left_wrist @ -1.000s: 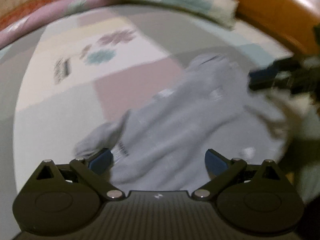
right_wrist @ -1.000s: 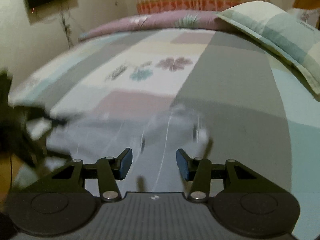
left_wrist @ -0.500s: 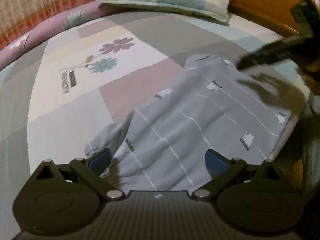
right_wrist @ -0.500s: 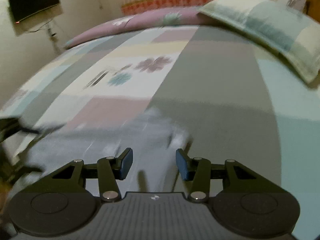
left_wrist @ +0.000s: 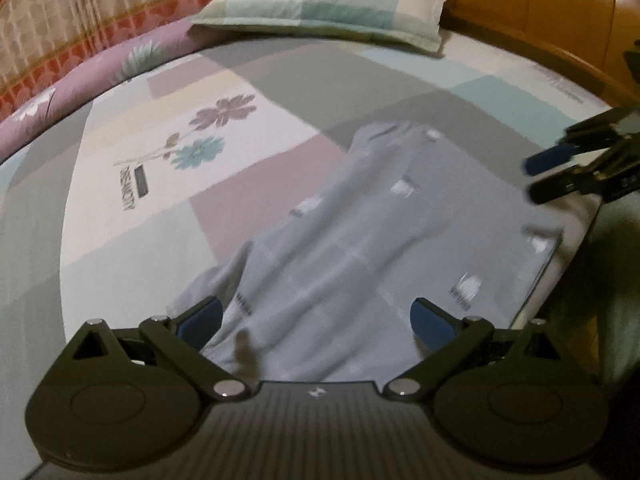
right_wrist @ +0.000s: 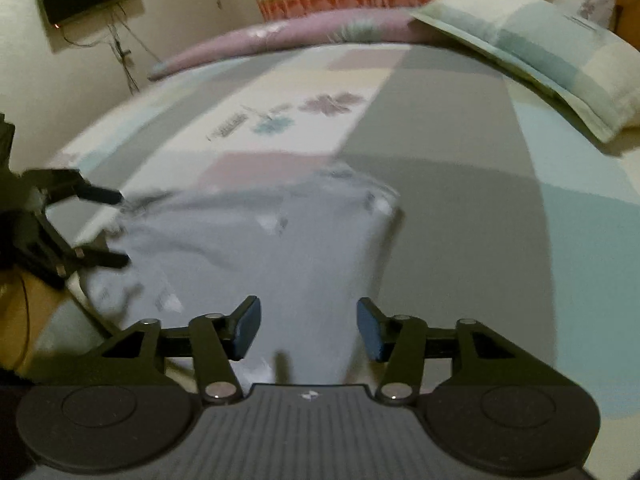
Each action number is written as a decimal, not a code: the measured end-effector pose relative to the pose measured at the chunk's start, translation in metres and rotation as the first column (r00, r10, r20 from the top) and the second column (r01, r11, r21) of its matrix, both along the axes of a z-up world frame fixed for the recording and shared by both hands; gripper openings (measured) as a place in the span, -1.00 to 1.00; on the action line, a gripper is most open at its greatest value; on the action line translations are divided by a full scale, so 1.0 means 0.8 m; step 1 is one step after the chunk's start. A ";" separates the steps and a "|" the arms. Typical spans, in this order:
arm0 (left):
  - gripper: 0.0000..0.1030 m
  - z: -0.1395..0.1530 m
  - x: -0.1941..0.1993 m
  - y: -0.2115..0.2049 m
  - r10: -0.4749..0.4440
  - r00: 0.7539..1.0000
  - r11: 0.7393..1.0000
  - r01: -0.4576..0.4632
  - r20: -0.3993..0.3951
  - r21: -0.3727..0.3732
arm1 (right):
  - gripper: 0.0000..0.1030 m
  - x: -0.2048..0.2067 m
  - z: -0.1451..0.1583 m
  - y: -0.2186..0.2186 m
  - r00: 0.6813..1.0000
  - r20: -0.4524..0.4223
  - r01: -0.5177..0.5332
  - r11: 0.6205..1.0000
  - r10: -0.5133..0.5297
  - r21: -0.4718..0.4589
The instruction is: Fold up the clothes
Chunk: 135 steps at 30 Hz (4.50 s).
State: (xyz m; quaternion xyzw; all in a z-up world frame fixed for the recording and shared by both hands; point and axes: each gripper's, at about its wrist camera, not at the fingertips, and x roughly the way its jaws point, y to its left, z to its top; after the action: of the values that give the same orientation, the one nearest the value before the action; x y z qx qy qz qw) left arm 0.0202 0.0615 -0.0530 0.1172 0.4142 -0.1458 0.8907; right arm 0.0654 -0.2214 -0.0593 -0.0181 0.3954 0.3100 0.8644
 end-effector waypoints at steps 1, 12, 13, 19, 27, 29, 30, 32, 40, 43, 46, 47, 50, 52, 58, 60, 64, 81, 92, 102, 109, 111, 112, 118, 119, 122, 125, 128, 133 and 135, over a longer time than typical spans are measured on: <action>0.94 -0.001 0.001 -0.003 0.003 1.000 1.000 -0.003 -0.002 0.001 | 0.24 0.004 -0.002 0.009 1.000 -0.002 -0.002 1.000 0.002 -0.010; 0.94 -0.030 -0.030 0.007 0.026 0.996 0.998 -0.021 -0.089 0.062 | 0.35 0.022 -0.029 0.037 0.999 -0.053 -0.005 0.999 0.003 -0.038; 0.94 -0.026 -0.031 0.006 0.027 0.996 0.997 -0.021 -0.083 0.070 | 0.35 0.023 -0.029 0.037 0.999 -0.054 -0.004 0.999 0.002 -0.038; 0.94 -0.016 -0.018 0.002 0.015 0.998 0.999 -0.013 -0.061 0.032 | 0.39 0.025 -0.013 0.046 1.000 -0.007 -0.011 0.999 0.011 -0.031; 0.94 -0.035 -0.014 0.010 0.041 0.993 0.999 -0.039 -0.109 0.022 | 0.40 0.054 -0.023 0.047 0.999 -0.029 0.029 0.997 -0.032 -0.074; 0.94 -0.028 -0.016 0.012 0.045 0.994 0.999 -0.043 -0.102 0.025 | 0.40 0.055 -0.025 0.045 0.999 -0.035 0.037 0.995 -0.041 -0.089; 0.94 -0.024 -0.016 0.013 0.049 0.994 0.998 -0.046 -0.094 0.034 | 0.40 0.055 -0.024 0.043 0.999 -0.033 0.035 0.996 -0.038 -0.087; 0.94 -0.016 -0.016 0.014 0.049 0.996 0.998 -0.046 -0.075 0.034 | 0.40 0.055 -0.017 0.043 0.999 -0.017 0.030 0.997 -0.031 -0.075; 0.94 -0.017 -0.001 0.016 0.048 0.997 0.999 -0.048 -0.056 -0.001 | 0.47 0.085 -0.002 0.066 0.999 0.044 0.016 0.999 -0.014 -0.043; 0.94 -0.027 0.001 0.017 0.047 0.996 0.999 -0.048 -0.075 -0.011 | 0.49 0.108 -0.010 0.081 0.999 0.036 -0.001 1.000 0.001 -0.023; 0.94 -0.030 -0.001 0.021 0.041 0.997 0.999 -0.042 -0.071 -0.016 | 0.50 0.131 -0.029 0.094 1.000 0.009 -0.012 1.000 0.012 -0.015; 0.94 -0.031 -0.002 0.022 0.039 0.997 0.999 -0.040 -0.069 -0.018 | 0.52 0.137 -0.034 0.096 1.000 0.007 -0.013 1.000 0.013 -0.017; 0.94 -0.027 -0.001 0.028 0.051 0.997 0.998 -0.054 -0.065 -0.036 | 0.52 0.152 -0.037 0.098 1.000 -0.018 0.002 1.000 -0.002 -0.006; 0.94 -0.017 -0.004 0.034 0.066 0.997 0.996 -0.068 -0.045 -0.051 | 0.52 0.149 -0.026 0.093 1.000 -0.022 0.015 1.000 -0.015 0.002; 0.94 0.009 -0.007 0.070 0.130 0.991 0.980 -0.132 -0.021 -0.150 | 0.62 0.112 -0.003 0.042 0.998 -0.021 0.068 0.997 -0.067 0.035; 0.94 0.009 -0.010 0.084 0.160 0.987 0.973 -0.163 -0.033 -0.162 | 0.71 0.104 -0.007 0.021 0.992 -0.077 0.101 0.993 -0.096 0.063; 0.94 -0.002 -0.016 0.113 0.226 0.970 0.955 -0.239 -0.094 -0.178 | 0.79 0.086 -0.021 -0.012 0.977 -0.161 0.155 0.983 -0.138 0.099; 0.98 -0.059 0.047 0.168 0.168 0.890 0.723 -0.403 -0.423 -0.561 | 1.00 0.133 -0.070 -0.038 0.886 -0.463 0.244 0.869 -0.020 0.430; 0.98 -0.082 0.049 0.192 0.036 0.816 0.558 -0.495 -0.577 -0.666 | 1.00 0.154 -0.076 -0.023 0.857 -0.513 0.228 0.864 0.041 0.450; 0.98 -0.094 0.068 0.191 -0.020 0.795 0.493 -0.520 -0.607 -0.698 | 1.00 0.141 -0.084 -0.026 0.830 -0.549 0.223 0.843 0.099 0.490; 0.98 -0.097 0.084 0.187 -0.027 0.807 0.483 -0.506 -0.590 -0.715 | 1.00 0.167 -0.085 -0.003 0.831 -0.543 0.192 0.853 0.122 0.486; 0.98 -0.099 0.069 0.190 -0.052 0.812 0.475 -0.492 -0.581 -0.730 | 1.00 0.159 -0.087 -0.010 0.825 -0.546 0.179 0.850 0.145 0.496; 0.98 -0.101 0.061 0.193 -0.060 0.813 0.464 -0.491 -0.579 -0.737 | 1.00 0.155 -0.087 -0.013 0.824 -0.545 0.175 0.846 0.155 0.504; 0.98 -0.102 0.056 0.193 -0.067 0.817 0.463 -0.483 -0.573 -0.743 | 1.00 0.144 -0.090 -0.020 0.816 -0.547 0.160 0.836 0.188 0.526; 0.98 -0.101 0.062 0.190 -0.063 0.819 0.470 -0.480 -0.571 -0.741 | 1.00 0.149 -0.090 -0.015 0.813 -0.554 0.169 0.836 0.181 0.522; 0.98 -0.096 0.074 0.184 -0.038 0.834 0.492 -0.464 -0.551 -0.736 | 1.00 0.159 -0.090 -0.002 0.818 -0.549 0.169 0.841 0.171 0.514; 0.98 -0.094 0.071 0.182 -0.037 0.833 0.497 -0.464 -0.552 -0.733 | 1.00 0.155 -0.088 -0.001 0.820 -0.547 0.161 0.847 0.172 0.507; 0.98 -0.095 0.061 0.185 -0.050 0.833 0.484 -0.462 -0.551 -0.743 | 1.00 0.143 -0.089 -0.006 0.813 -0.545 0.136 0.845 0.202 0.517; 0.99 -0.096 0.074 0.181 -0.043 0.826 0.483 -0.475 -0.562 -0.735 | 1.00 0.148 -0.091 -0.001 0.805 -0.554 0.138 0.843 0.210 0.520; 0.99 -0.095 0.079 0.178 -0.042 0.825 0.494 -0.473 -0.564 -0.730 | 1.00 0.150 -0.092 0.003 0.809 -0.548 0.135 0.840 0.213 0.525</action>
State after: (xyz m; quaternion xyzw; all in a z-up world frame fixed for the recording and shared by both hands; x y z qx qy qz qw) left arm 0.0838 0.2037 -0.1289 -0.4291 0.5215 -0.2357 0.6988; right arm 0.1855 -0.2192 -0.1328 0.3142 0.5382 0.4171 0.6615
